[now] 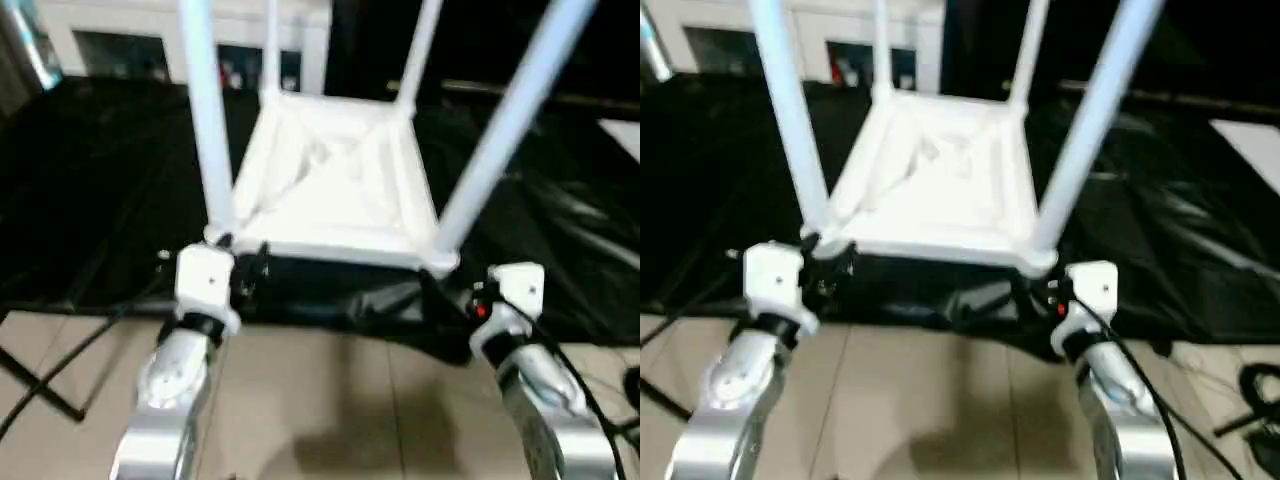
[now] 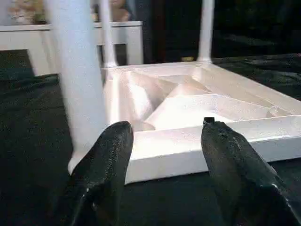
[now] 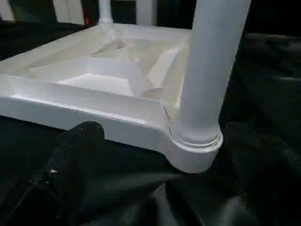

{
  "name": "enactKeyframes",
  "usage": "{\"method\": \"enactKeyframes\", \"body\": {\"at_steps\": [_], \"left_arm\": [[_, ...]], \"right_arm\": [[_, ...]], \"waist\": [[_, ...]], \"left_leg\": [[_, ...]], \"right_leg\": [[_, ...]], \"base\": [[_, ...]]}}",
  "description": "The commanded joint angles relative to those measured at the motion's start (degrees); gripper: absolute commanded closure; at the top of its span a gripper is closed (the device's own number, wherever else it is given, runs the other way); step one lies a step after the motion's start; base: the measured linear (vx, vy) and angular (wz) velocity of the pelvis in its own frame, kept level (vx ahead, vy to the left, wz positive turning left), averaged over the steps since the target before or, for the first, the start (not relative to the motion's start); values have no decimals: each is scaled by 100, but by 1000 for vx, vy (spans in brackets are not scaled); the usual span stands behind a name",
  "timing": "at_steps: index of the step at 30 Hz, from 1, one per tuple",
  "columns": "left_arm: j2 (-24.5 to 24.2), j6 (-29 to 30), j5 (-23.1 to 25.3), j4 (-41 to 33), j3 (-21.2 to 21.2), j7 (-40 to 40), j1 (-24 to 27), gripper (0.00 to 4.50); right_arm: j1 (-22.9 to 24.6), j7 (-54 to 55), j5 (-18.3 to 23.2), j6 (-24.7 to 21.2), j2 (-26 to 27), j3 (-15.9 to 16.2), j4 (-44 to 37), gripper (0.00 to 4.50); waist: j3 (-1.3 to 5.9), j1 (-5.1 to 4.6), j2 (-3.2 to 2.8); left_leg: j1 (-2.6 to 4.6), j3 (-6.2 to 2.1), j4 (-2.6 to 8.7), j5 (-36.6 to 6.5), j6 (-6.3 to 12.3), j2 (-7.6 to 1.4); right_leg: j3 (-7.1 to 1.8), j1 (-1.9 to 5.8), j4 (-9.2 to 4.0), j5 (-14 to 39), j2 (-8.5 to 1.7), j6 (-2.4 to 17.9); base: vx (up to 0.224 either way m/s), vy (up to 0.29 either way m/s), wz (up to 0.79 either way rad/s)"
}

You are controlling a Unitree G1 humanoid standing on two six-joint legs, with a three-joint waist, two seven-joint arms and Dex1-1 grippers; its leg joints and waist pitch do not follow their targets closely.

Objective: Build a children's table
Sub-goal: Flip table

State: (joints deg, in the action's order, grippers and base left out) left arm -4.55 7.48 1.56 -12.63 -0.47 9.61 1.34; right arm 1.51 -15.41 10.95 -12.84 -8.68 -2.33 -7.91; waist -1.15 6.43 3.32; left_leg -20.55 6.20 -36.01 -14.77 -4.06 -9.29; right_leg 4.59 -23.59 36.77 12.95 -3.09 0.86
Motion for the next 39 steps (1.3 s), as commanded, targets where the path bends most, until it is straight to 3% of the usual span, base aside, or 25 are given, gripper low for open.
{"method": "enactKeyframes", "body": {"at_steps": [1, 2, 3, 6, 7, 8, 9, 10, 12, 15, 19, 21, 24, 27, 29, 30, 31, 32, 33, 34, 35, 36, 37, 38, 39], "left_arm": [[-17, 59, -5, -104, 116, -114, 52, 183], [-16, 69, -14, -139, 150, -159, 118, 183], [-27, 34, 48, -165, 159, -207, 201, 183], [-36, 40, 92, -239, 184, -234, 342, 183], [-39, 56, 95, -260, 188, -239, 364, 183], [-30, 116, 26, -308, 208, -221, 403, 183], [-27, 131, -29, -318, 233, -206, 391, 183], [-24, 138, -71, -318, 249, -194, 375, 183], [4, 182, -453, -283, 302, 22, 232, 147], [-63, 320, -449, -90, 338, 29, -99, 144], [-14, 422, -463, -184, 357, -36, -118, 106], [-36, 370, -370, -204, 333, -126, -50, 100], [-127, 205, -311, -130, 287, -86, -26, 100], [-122, 205, -373, -134, 298, -42, -32, 100], [-123, 220, -427, -147, 321, 1, -34, 100], [-137, 194, -439, -232, 334, 16, 90, 100], [-141, 171, -443, -303, 335, 24, 194, 100], [-143, 157, -449, -348, 336, 30, 260, 100], [-146, 153, -464, -384, 332, 37, 323, 100], [-157, 141, -503, -467, 317, 59, 487, 100], [-166, 128, -528, -533, 300, 88, 619, 100], [-168, 126, -535, -556, 296, 96, 655, 100], [-176, 117, -562, -646, 280, 127, 795, 100], [-166, 115, -633, -787, 274, 172, 991, 100], [-152, 119, -665, -826, 281, 181, 1037, 100]], "right_arm": [[-107, -64, -5, -12, -20, 116, -34, 0], [-153, -71, -10, -33, -36, 135, -5, 0], [-194, -127, 13, -44, -62, 154, 26, 0], [-240, -351, 88, 17, -118, 218, 55, 0], [-244, -399, 104, 24, -128, 230, 48, 0], [-258, -515, 133, 37, -160, 259, 40, 0], [-277, -589, 137, 56, -186, 283, 47, 0], [-290, -628, 136, 71, -200, 296, 55, 0], [-384, -710, 237, 20, -193, 304, 114, 0], [-542, -788, 305, -12, -161, 329, 195, 0], [-589, -754, 204, -61, -153, 330, 213, 0], [-571, -688, 138, -95, -147, 329, 252, 0], [-500, -603, 131, -30, -71, 345, 299, 0], [-485, -586, 151, -14, -46, 330, 290, 0], [-455, -538, 173, 8, -5, 301, 271, 0], [-420, -526, 163, 28, -13, 285, 261, 0], [-403, -533, 153, 40, -24, 283, 256, 0], [-392, -536, 146, 43, -30, 282, 251, 0], [-382, -540, 149, 37, -36, 284, 244, 0], [-352, -565, 162, 37, -54, 295, 226, 0], [-314, -606, 193, -9, -74, 312, 182, 0], [-295, -632, 216, -23, -82, 316, 148, 0], [-218, -735, 308, -80, -114, 333, 16, 0], [-78, -905, 468, -193, -171, 359, -233, 0], [-36, -946, 509, -226, -188, 366, -307, 0]], "waist": [[148, 54, 12], [136, 64, -39], [87, 23, -27], [58, 6, -90], [45, -3, -24], [25, 22, -66], [0, 3, -26], [10, 22, -45], [19, 29, 6], [44, 35, -26], [73, 43, 9], [152, 59, -15], [172, 45, -46], [159, 46, -45], [128, 40, -115], [107, 10, -256], [-112, -77, -178], [-125, -85, -161], [-145, -120, -130], [-57, -37, -200], [-93, -52, -198], [-9, -33, -202], [49, -30, -204], [67, -24, -191], [95, -20, -215]], "left_leg": [[-104, 75, 415, -435, 233, -89], [16, 104, 502, -803, 182, -161], [68, 105, 583, -1185, 144, -254], [75, 56, 700, -1509, 46, -382], [88, 67, 699, -1637, 45, -393], [148, 72, 702, -1868, 1, -390], [153, 73, 715, -2000, -26, -390], [147, 68, 729, -1975, -54, -408], [105, 66, 749, -1791, -89, -418], [76, 75, 748, -1504, -122, -424], [50, 114, 711, -1112, -109, -409], [26, 134, 632, -327, -50, -398], [23, 141, 577, 216, 36, -380], [51, 162, 586, 159, 103, -390], [119, 170, 658, -633, -19, -415], [556, 421, 615, -1551, -362, -489], [839, 484, 607, -2888, -509, -409], [1033, 502, 583, -3290, -491, -419], [1199, 446, 659, -3716, -329, -475], [513, 277, 846, -3301, 36, -350], [390, 273, 811, -3074, 94, -317], [341, 277, 722, -2402, 189, -224], [234, 258, 704, -1708, 314, -170], [219, 251, 700, -1425, 389, -153], [262, 246, 705, -1017, 543, -142]], "right_leg": [[-253, 391, -742, 1384, -447, -748], [-216, 329, -841, 2321, -414, -665], [-174, 288, -911, 2741, -413, -469], [-202, 303, -861, 2407, -454, -61], [-209, 291, -869, 2435, -458, -21], [-230, 256, -873, 2553, -482, 62], [-238, 267, -878, 2651, -505, 111], [-251, 291, -866, 2558, -524, 141], [-269, 338, -815, 2325, -554, 176], [-283, 371, -753, 1848, -547, 251], [-318, 400, -696, 1524, -559, 332], [-323, 437, -544, 329, -524, 525], [-312, 452, -448, -688, -476, 717], [-309, 467, -444, -783, -482, 892], [-288, 489, -503, 18, -490, 894], [-402, 197, -743, 1115, -265, 813], [-252, -32, -845, 2518, 14, 758], [-200, -122, -893, 2949, 61, 674], [-129, -129, -857, 3297, 78, 557], [-233, 565, -830, 3286, -315, 398], [-235, 629, -889, 3756, -417, 231], [-298, 753, -1000, 4260, -527, 48], [-363, 907, -999, 3985, -548, 141], [-379, 942, -994, 3730, -533, 251], [-364, 951, -936, 3036, -455, 593]], "base": [[-105, -84, -4], [-111, -36, 8], [-97, -12, 10], [-81, 2, 9], [-65, 14, 10], [0, 0, 0], [0, 0, 0], [0, 0, 0], [0, 0, 0], [0, 0, 0], [0, 0, 0], [63, -12, -2], [62, -5, -1], [19, 0, 0], [0, 0, 0], [9, 7, -22], [9, 7, -22], [19, 13, -57], [47, 34, -71], [47, 34, -71], [51, 35, -53], [41, 20, -28], [41, 20, -28], [72, 15, -15], [103, 2, 2]]}}
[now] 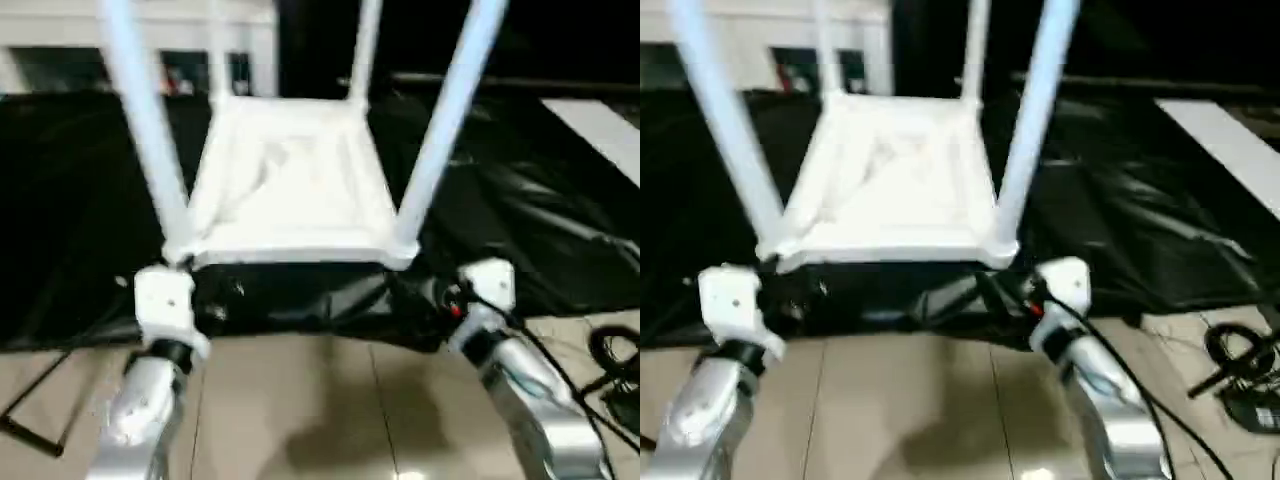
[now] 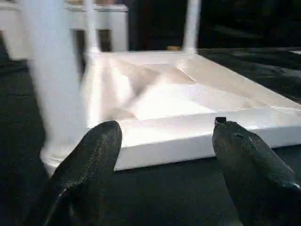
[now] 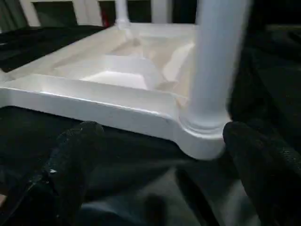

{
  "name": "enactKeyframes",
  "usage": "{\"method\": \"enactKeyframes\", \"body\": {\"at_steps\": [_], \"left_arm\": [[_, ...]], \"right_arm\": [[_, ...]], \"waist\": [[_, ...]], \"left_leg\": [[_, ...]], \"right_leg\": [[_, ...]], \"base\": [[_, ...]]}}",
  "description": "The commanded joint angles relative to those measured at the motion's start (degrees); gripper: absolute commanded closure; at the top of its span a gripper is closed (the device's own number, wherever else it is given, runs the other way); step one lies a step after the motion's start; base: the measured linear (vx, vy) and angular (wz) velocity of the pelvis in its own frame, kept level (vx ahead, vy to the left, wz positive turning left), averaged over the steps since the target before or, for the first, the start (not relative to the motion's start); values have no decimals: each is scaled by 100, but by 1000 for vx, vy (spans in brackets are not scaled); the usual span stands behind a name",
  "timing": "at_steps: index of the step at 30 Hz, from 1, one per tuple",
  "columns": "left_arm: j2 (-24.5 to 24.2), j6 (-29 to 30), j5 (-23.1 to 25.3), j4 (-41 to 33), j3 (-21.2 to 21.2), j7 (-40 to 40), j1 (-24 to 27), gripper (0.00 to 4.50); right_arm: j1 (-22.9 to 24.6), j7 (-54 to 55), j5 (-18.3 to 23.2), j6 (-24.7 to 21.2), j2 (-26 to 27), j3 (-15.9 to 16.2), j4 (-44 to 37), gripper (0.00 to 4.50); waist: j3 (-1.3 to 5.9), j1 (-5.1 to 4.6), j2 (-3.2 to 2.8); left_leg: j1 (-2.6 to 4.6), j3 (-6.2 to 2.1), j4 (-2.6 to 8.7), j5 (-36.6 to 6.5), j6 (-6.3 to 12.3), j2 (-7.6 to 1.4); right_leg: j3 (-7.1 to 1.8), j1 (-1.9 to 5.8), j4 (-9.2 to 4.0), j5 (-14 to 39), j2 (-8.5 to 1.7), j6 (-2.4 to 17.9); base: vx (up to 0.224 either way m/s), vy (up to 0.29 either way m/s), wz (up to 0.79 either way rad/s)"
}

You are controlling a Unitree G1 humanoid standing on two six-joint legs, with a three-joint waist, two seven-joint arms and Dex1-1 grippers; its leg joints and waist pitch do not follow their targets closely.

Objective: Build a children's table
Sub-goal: Flip table

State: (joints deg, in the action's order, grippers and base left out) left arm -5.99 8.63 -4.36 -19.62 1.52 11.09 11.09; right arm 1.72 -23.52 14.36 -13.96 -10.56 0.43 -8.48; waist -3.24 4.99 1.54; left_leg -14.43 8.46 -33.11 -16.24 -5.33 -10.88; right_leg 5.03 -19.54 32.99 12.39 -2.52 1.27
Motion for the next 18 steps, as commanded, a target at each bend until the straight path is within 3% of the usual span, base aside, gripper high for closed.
{"method": "enactKeyframes", "body": {"at_steps": [1, 3, 4, 5, 6, 7, 8, 9, 10, 11, 12, 13, 14, 15, 16, 17, 18], "left_arm": [[2, 10, -100, -190, 76, 46, 131, 100], [19, 9, -102, -297, 60, 34, 270, 100], [25, 11, -98, -315, 56, 23, 295, 100], [48, 13, -98, -328, 61, -10, 321, 100], [73, -6, -96, -344, 64, -43, 366, 100], [87, -21, -99, -356, 63, -59, 401, 100], [115, -68, -114, -392, 50, -96, 519, 100], [128, -122, -123, -400, 41, -100, 617, 100], [141, -173, -141, -402, 36, -102, 713, 100], [141, -173, -141, -402, 36, -102, 713, 100], [155, -225, -153, -389, 40, -98, 793, 100], [193, -314, -170, -353, 65, -101, 911, 100], [196, -328, -169, -343, 68, -98, 922, 100], [209, -422, -162, -262, 84, -78, 972, 100], [209, -508, -163, -169, 107, -55, 990, 100], [209, -517, -163, -159, 109, -53, 992, 100], [197, -695, -178, 38, 151, -20, 1030, 100]], "right_arm": [[23, -211, 257, -195, -39, 102, -385, 0], [215, -404, 384, -354, -186, 166, -666, 0], [262, -462, 418, -395, -230, 186, -729, 0], [306, -526, 454, -435, -285, 219, -790, 0], [340, -594, 479, -472, -348, 257, -841, 0], [354, -627, 493, -490, -378, 273, -866, 0], [381, -694, 523, -533, -439, 292, -921, 0], [399, -711, 547, -566, -463, 277, -960, 0], [419, -722, 572, -611, -482, 250, -1009, 0], [419, -722, 572, -611, -482, 250, -1009, 0], [435, -724, 597, -659, -495, 223, -1052, 0], [462, -718, 637, -736, -526, 200, -1115, 0], [464, -718, 645, -746, -530, 199, -1122, 0], [470, -719, 685, -794, -552, 203, -1148, 0], [463, -720, 684, -811, -557, 232, -1152, 0], [463, -720, 684, -812, -558, 235, -1152, 0], [449, -718, 687, -834, -565, 271, -1152, 0]], "waist": [[318, 104, -48], [321, 86, -60], [346, 123, -79], [345, 138, -99], [353, 151, -72], [375, 190, -58], [371, 207, -8], [377, 285, -4], [378, 286, 18], [384, 289, -6], [399, 278, -20], [417, 169, -9], [455, 115, -20], [396, -50, -5], [299, -31, 88], [296, 83, 262], [164, 486, 241]], "left_leg": [[-183, 45, 433, -719, 807, 8], [-71, 35, 460, -567, 1027, -31], [-57, 39, 441, -347, 1176, -13], [5, 37, 443, -272, 1261, -24], [44, 29, 427, -137, 1436, -13], [-18, 36, 372, 121, 1560, 78], [-68, 42, 342, 219, 1589, 122], [-102, 48, 250, 427, 1559, 242], [-106, 37, 243, 517, 1554, 251], [-112, 11, 236, 658, 1551, 264], [-5, -48, 236, 936, 1601, 268], [283, -220, 267, 1446, 1827, 154], [476, -371, 217, 1855, 2074, 114], [918, -751, 221, 2179, 2630, -208], [725, -697, 150, 1758, 2682, -47], [240, -359, -119, 1356, 2456, 523], [-734, -357, -1113, -224, 1416, 523]], "right_leg": [[-368, 440, -477, 2390, -399, 982], [-311, 404, -343, 1454, -319, 1515], [-308, 448, -286, 1054, -316, 1703], [-293, 405, -259, 896, -304, 1776], [-284, 424, -213, 673, -283, 1849], [-319, 538, -196, 514, -285, 1885], [-346, 610, -215, 505, -289, 1879], [-440, 736, -249, 464, -270, 1920], [-456, 767, -229, 368, -241, 1912], [-456, 790, -199, 259, -206, 1887], [-434, 747, -131, -72, -104, 1755], [-299, 507, 51, -346, 17, 1470], [-252, 370, 190, -427, 40, 1247], [-153, -246, 405, 132, -95, 813], [-342, -140, 308, 356, -334, 741], [-641, 478, 85, 126, -280, 835], [-1737, 1372, -487, 12, -1164, 2104]], "base": [[103, 2, 2], [129, 0, 13], [134, 6, 12], [147, 13, 12], [139, 16, 11], [139, 16, 11], [128, 49, 6], [131, 64, 13], [131, 64, 13], [131, 50, 16], [128, 45, 15], [128, 45, 15], [127, 19, 14], [117, -13, 6], [117, -13, 6], [139, 12, 14], [130, 79, 33]]}}
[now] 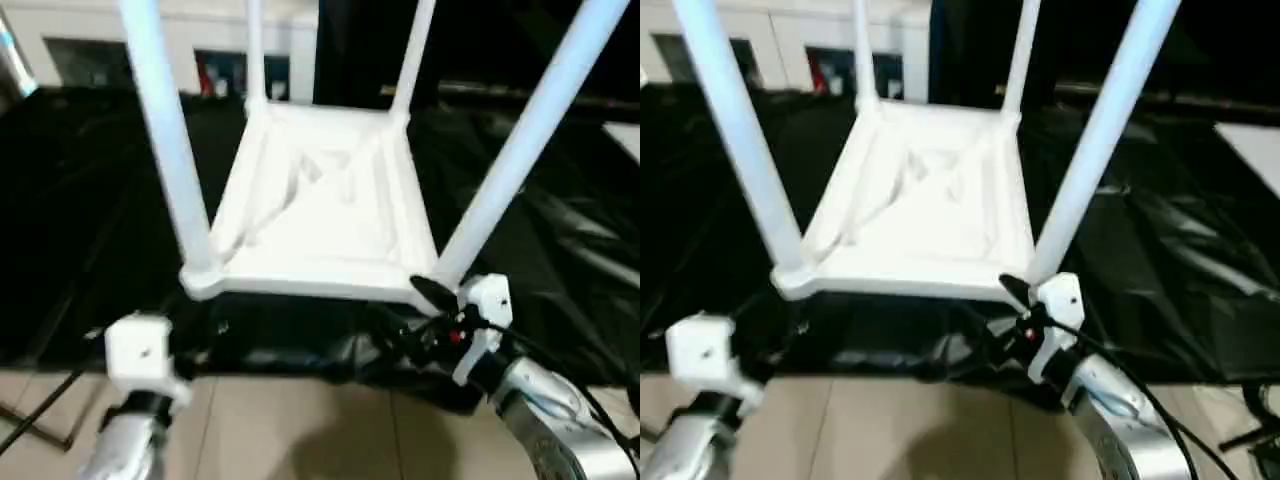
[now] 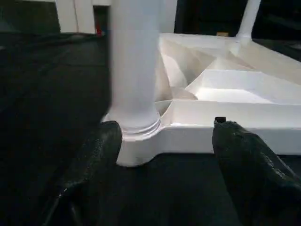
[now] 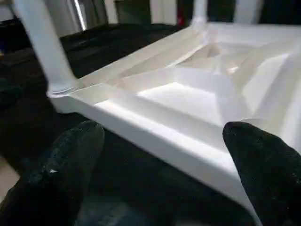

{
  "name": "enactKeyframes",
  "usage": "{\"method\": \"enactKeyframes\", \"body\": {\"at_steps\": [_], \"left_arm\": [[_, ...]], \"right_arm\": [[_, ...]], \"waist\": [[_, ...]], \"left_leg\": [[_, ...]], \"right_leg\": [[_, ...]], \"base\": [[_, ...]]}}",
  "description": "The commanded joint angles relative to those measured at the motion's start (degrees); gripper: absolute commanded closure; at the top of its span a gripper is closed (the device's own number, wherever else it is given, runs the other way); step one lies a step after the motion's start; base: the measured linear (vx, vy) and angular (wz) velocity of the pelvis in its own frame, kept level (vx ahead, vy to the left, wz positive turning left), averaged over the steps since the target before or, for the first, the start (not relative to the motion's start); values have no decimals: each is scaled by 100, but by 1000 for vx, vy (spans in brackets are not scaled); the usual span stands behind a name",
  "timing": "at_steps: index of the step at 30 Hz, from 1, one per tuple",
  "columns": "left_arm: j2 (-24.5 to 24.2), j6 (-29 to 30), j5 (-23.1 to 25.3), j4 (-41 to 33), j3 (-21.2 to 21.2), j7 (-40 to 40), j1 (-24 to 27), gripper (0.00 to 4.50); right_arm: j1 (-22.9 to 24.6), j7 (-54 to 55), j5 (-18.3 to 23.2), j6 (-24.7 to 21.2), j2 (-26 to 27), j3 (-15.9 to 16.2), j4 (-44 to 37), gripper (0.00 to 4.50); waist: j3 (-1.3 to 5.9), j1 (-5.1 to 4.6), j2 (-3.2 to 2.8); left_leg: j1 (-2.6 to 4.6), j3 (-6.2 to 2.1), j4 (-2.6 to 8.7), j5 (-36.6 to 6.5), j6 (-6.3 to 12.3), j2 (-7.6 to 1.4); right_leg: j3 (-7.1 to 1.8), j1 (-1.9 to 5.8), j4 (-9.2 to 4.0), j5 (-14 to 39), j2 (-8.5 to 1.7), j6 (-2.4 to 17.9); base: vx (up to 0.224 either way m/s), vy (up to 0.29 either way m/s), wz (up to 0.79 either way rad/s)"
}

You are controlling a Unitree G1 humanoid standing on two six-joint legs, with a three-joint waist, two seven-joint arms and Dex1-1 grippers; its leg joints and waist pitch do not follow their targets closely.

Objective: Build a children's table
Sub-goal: Flip table

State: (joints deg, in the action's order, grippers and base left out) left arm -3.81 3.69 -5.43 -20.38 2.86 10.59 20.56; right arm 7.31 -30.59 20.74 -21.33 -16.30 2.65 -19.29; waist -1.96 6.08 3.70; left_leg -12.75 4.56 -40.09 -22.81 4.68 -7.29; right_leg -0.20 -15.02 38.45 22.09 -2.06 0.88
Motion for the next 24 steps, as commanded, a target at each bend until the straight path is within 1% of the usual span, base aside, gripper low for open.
{"method": "enactKeyframes", "body": {"at_steps": [1, 2, 3, 4, 5, 6, 7, 8, 9, 10, 11, 12, 13, 14, 15, 16, 17, 18, 19, 20, 21, 22, 23, 24], "left_arm": [[-20, -201, -71, 114, 17, 30, 83, 100], [-22, -239, -72, 149, 17, 31, 93, 100], [-29, -289, -75, 219, 31, 35, 99, 100], [-31, -310, -75, 249, 37, 37, 100, 100], [-73, -417, -76, 395, 81, 73, 94, 100], [-77, -425, -72, 406, 85, 77, 93, 100], [-101, -465, -44, 472, 114, 90, 85, 100], [-117, -502, -25, 531, 145, 83, 65, 100], [-126, -530, -15, 572, 167, 77, 52, 100], [-136, -563, -15, 609, 182, 82, 36, 100], [-190, -728, -52, 803, 273, 134, -44, 100], [-211, -796, -86, 872, 296, 159, -66, 100], [-251, -812, -92, 893, 318, 168, -68, 100], [-276, -822, -94, 895, 324, 170, -58, 100], [-289, -784, -110, 882, 366, 147, -37, 82], [-292, -786, -142, 879, 420, 140, -22, 82], [-291, -773, -234, 874, 465, 185, -13, 71], [-299, -776, -314, 875, 498, 240, -11, 71], [-307, -785, -364, 879, 512, 281, -13, 62], [-339, -803, -419, 930, 512, 363, -49, 54], [-370, -828, -454, 980, 509, 429, -93, 44], [-415, -862, -497, 1021, 508, 503, -173, 36], [-452, -887, -532, 1047, 506, 560, -239, 36], [-552, -708, -538, 1033, 393, 674, -499, 22]], "right_arm": [[-111, -12, 49, -97, 9, 48, -71, 0], [-110, -15, 59, -108, 2, 40, -76, 0], [-115, -8, 57, -112, -1, 29, -67, 0], [-118, -5, 54, -113, -2, 23, -62, 0], [-130, 27, 40, -119, -4, 3, -33, 0], [-131, 29, 39, -121, -4, 2, -32, 0], [-136, 39, 33, -131, -9, -1, -29, 0], [-135, 39, 39, -137, -10, -5, -30, 0], [-135, 39, 44, -141, -10, -8, -32, 0], [-135, 39, 46, -142, -12, -8, -30, 0], [-137, 36, 59, -142, -20, -8, -19, 0], [-138, 33, 65, -145, -25, -8, -14, 0], [-141, 27, 63, -142, -27, -1, -4, 0], [-143, 21, 59, -145, -26, 2, 0, 0], [-157, 14, 56, -150, -17, 10, 12, 0], [-176, 14, 59, -147, -19, 23, 31, 0], [-198, 11, 63, -140, -21, 32, 60, 0], [-218, 5, 65, -131, -24, 37, 93, 0], [-229, 1, 66, -126, -26, 38, 112, 0], [-258, -13, 60, -110, -24, 35, 160, 0], [-281, -23, 54, -98, -21, 33, 198, 0], [-301, -30, 51, -87, -14, 31, 232, 0], [-316, -35, 51, -81, -10, 27, 255, 0], [-327, -47, 54, -74, -3, 27, 282, 0]], "waist": [[11, 425, -22], [-28, 414, -10], [-5, 379, -177], [-5, 379, -177], [64, 155, -571], [288, 149, -525], [348, 192, -476], [353, 206, -502], [314, 311, -349], [314, 311, -349], [272, 369, -189], [168, 394, 42], [147, 338, 63], [153, 347, 31], [145, 326, 9], [125, 314, -16], [102, 302, -29], [73, 288, -57], [68, 284, -66], [69, 282, -79], [76, 287, -83], [89, 279, -66], [90, 279, -53], [96, 296, -58]], "left_leg": [[-944, -66, -506, 401, -88, -2], [-1020, -110, -472, 494, -467, -93], [-802, -49, 443, 1228, -573, -133], [-802, -49, 443, 1228, -573, -133], [-282, -706, 1198, -206, 216, -733], [80, -978, 1109, -19, 962, -938], [96, -981, 861, 887, 1745, -962], [18, -932, 760, 1906, 1974, -895], [-433, -562, 646, 4903, 1935, -735], [-433, -562, 646, 4903, 1935, -735], [-738, -219, 468, 5095, 1325, -429], [-855, -3, 445, 2753, 589, -55], [-783, -90, 633, 1010, -28, -223], [-777, -101, 745, 673, -248, -263], [-718, -64, 899, 170, -410, -347], [-654, 4, 953, -211, -439, -386], [-650, 26, 972, -384, -444, -400], [-640, 49, 1013, -670, -483, -439], [-611, 83, 1021, -879, -546, -471], [-614, 93, 1032, -923, -578, -482], [-613, 107, 1047, -907, -623, -501], [-613, 123, 1045, -861, -640, -505], [-629, 141, 1046, -767, -669, -505], [-645, 153, 1048, -588, -683, -517]], "right_leg": [[-1190, 840, -1057, -1267, -1240, 2401], [-1069, 777, -1051, -1550, -1070, 2528], [-262, 560, -1019, -1083, -297, 1867], [-262, 560, -1019, -1083, -297, 1867], [326, 9, -133, 282, 172, 648], [369, -268, 249, 353, 134, 252], [274, -568, 473, 126, -33, -218], [262, -702, 524, -156, -74, -374], [106, -760, 336, -1525, -182, -725], [106, -760, 336, -1525, -182, -725], [-157, -704, -253, -2765, -397, -515], [-417, -633, -731, -1893, -641, -827], [-467, -533, -790, -146, -837, -581], [-411, -453, -760, 374, -796, -495], [-325, -491, -765, 819, -676, -235], [-294, -576, -784, 920, -585, 54], [-295, -599, -795, 981, -569, 181], [-284, -615, -805, 1102, -567, 378], [-265, -638, -813, 1172, -569, 468], [-254, -635, -810, 1147, -570, 495], [-224, -626, -800, 1017, -574, 529], [-205, -619, -797, 904, -568, 536], [-194, -609, -784, 728, -562, 518], [-195, -590, -759, 448, -577, 519]], "base": [[130, 79, 33], [98, 95, 25], [87, 61, 10], [87, 61, 10], [97, 61, 2], [157, 42, 0], [157, 42, 0], [139, 6, 1], [70, -13, -7], [70, -13, -7], [0, 0, 0], [-19, -66, 9], [-19, -66, 9], [-19, -79, 0], [-22, -71, 2], [-22, -71, 2], [-23, -60, 12], [0, 0, 0], [0, 0, 0], [0, 0, 0], [0, 0, 0], [0, 0, 0], [0, 0, 0], [0, 0, 0]]}}
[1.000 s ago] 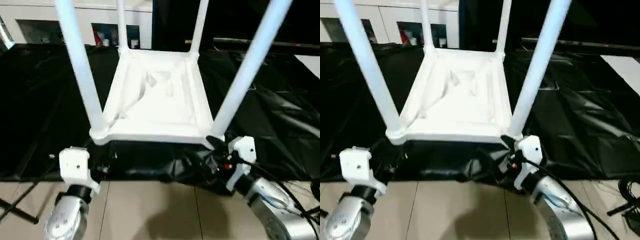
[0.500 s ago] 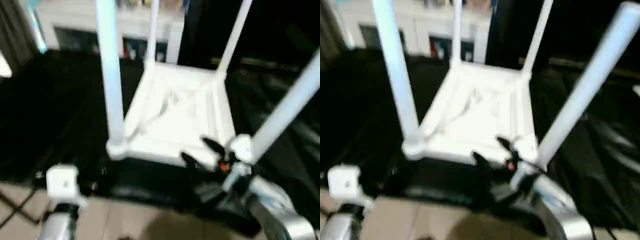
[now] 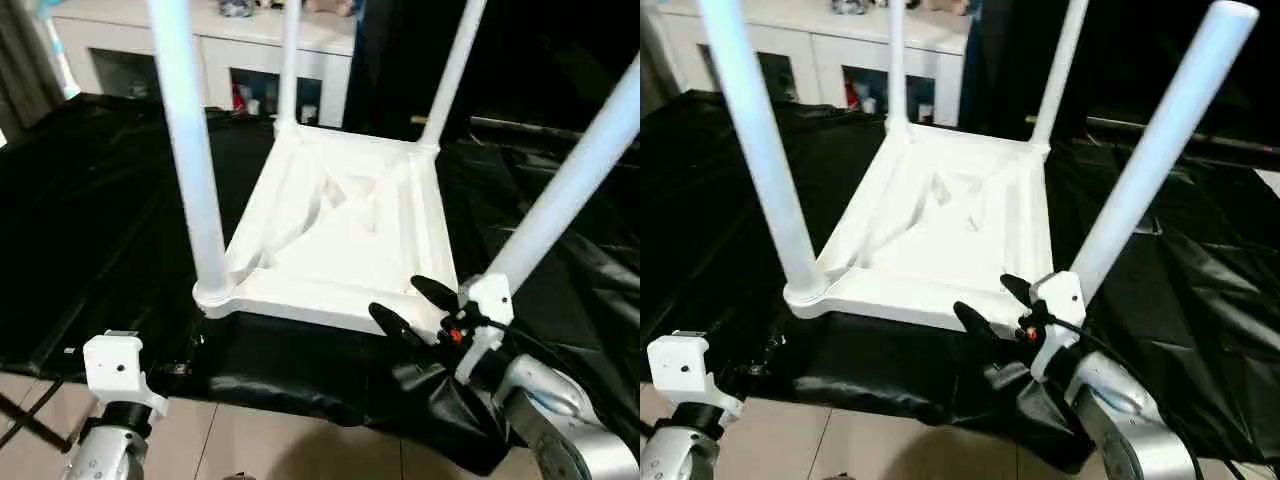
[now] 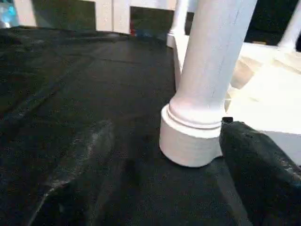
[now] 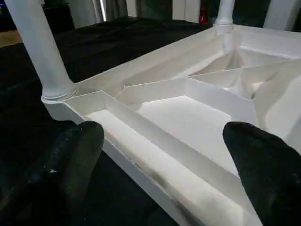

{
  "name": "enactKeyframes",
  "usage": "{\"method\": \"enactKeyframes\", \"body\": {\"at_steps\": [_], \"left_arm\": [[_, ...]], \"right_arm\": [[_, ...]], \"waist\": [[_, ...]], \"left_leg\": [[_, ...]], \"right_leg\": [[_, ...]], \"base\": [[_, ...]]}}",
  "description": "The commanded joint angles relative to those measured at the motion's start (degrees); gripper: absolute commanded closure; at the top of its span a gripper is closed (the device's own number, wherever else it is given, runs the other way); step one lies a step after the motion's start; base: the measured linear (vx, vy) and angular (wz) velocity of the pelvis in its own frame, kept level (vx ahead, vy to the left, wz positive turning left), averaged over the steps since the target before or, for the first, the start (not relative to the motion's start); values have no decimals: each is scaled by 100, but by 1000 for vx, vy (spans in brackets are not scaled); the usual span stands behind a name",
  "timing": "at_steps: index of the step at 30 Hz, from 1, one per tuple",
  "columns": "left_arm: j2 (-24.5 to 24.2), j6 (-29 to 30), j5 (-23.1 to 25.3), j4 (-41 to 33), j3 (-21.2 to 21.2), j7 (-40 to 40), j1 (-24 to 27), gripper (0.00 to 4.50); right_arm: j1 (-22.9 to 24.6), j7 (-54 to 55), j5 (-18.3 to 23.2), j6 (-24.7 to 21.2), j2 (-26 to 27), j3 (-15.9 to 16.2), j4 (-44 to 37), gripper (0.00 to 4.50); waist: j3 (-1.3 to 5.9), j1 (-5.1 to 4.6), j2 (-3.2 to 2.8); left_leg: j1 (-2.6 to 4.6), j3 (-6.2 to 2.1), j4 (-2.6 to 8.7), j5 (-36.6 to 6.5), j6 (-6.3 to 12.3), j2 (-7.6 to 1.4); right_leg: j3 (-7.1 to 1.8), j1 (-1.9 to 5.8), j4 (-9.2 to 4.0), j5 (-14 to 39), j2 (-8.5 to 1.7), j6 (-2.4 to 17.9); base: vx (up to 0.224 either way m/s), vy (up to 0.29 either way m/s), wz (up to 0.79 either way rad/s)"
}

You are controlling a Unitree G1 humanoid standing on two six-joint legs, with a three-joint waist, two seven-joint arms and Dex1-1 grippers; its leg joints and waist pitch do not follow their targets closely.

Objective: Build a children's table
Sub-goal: Flip table

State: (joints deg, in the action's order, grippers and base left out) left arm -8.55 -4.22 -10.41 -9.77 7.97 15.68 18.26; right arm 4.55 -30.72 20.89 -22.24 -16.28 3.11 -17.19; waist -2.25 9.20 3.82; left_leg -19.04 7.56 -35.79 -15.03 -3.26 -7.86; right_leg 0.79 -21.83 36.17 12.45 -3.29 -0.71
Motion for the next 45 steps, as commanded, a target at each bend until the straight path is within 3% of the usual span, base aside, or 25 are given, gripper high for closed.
{"method": "enactKeyframes", "body": {"at_steps": [1, 3, 10, 12, 20, 24, 25, 27, 29, 35, 36, 40, 41, 45], "left_arm": [[-87, 113, -35, -28, -135, 174, -302, 11], [-97, 518, -43, -255, -242, 123, -543, 4], [-137, 1032, -46, -429, -378, 21, -1053, 4], [-113, 1253, -90, -483, -460, 20, -1295, 4], [-100, 1436, 21, -334, -429, -146, -1811, 4], [-141, 1827, -18, -396, -444, -191, -1899, 4], [-146, 1979, -39, -454, -450, -203, -1879, 31], [-168, 2116, -17, -497, -481, -224, -1852, 31], [-186, 2161, -17, -498, -506, -202, -1840, 44], [-187, 2614, -82, -536, -500, -231, -1853, 92], [-146, 2672, -154, -538, -475, -237, -1861, 121], [-4, 2823, -407, -528, -422, -252, -1916, 140], [12, 2840, -442, -522, -425, -243, -1931, 166], [176, 2952, -619, -493, -352, -249, -2035, 181]], "right_arm": [[-50, -36, 39, 17, -5, -18, 74, 0], [-45, -54, 52, 15, -3, -15, 80, 0], [-1, -262, 130, 54, -75, 26, 112, 0], [-18, -282, 114, 76, -77, 12, 156, 0], [-62, -310, 79, 106, -56, 72, 197, 0], [-69, -588, 23, 362, -128, 235, 207, 0], [-88, -721, 35, 403, -190, 275, 202, 0], [-132, -768, 50, 372, -233, 261, 242, 0], [-152, -776, 46, 371, -245, 253, 264, 0], [-188, -859, 0, 438, -333, 271, 301, 0], [-184, -867, -3, 444, -342, 272, 301, 0], [-188, -884, 9, 440, -372, 271, 296, 0], [-191, -888, 14, 433, -377, 274, 292, 0], [-212, -902, 26, 436, -385, 300, 300, 0]], "waist": [[133, -9, -86], [145, 5, -85], [174, -56, -75], [178, -101, -112], [173, -110, -119], [169, -118, -124], [172, -111, -131], [160, -114, -94], [154, -108, -101], [78, -127, -121], [67, -128, -122], [46, -128, -136], [46, -129, -136], [44, -132, -153]], "left_leg": [[-10, -142, 616, -1309, 99, -460], [-19, -114, 608, -1141, 75, -469], [-77, -103, 592, -879, 38, -464], [-70, -95, 578, -775, 39, -456], [-59, -94, 573, -819, 57, -458], [-74, -95, 574, -874, 46, -467], [-74, -99, 573, -819, 58, -469], [-86, -94, 564, -677, 121, -469], [-87, -92, 564, -663, 147, -462], [-67, -85, 591, -946, 147, -466], [-75, -87, 593, -903, 168, -468], [-101, -85, 576, -629, 248, -464], [-97, -82, 579, -637, 258, -467], [-96, -79, 573, -570, 309, -480]], "right_leg": [[-287, 89, -520, 1325, -444, 684], [-274, 111, -467, 902, -444, 781], [-252, 185, -440, 659, -461, 795], [-247, 184, -429, 519, -456, 859], [-245, 191, -450, 685, -459, 913], [-250, 197, -450, 773, -473, 934], [-249, 196, -445, 730, -473, 951], [-245, 201, -440, 562, -464, 1000], [-246, 199, -441, 585, -463, 1015], [-263, 145, -495, 1068, -459, 966], [-267, 146, -495, 1055, -461, 975], [-257, 149, -475, 766, -454, 1063], [-257, 147, -480, 768, -452, 1069], [-252, 143, -479, 607, -452, 1127]], "base": [[0, 0, 0], [0, 0, 0], [0, 0, 0], [0, 0, 0], [0, 0, 0], [0, 0, 0], [0, 0, 0], [0, 0, 0], [0, 0, 0], [0, 0, 0], [0, 0, 0], [0, 0, 0], [0, 0, 0], [0, 0, 0]]}}
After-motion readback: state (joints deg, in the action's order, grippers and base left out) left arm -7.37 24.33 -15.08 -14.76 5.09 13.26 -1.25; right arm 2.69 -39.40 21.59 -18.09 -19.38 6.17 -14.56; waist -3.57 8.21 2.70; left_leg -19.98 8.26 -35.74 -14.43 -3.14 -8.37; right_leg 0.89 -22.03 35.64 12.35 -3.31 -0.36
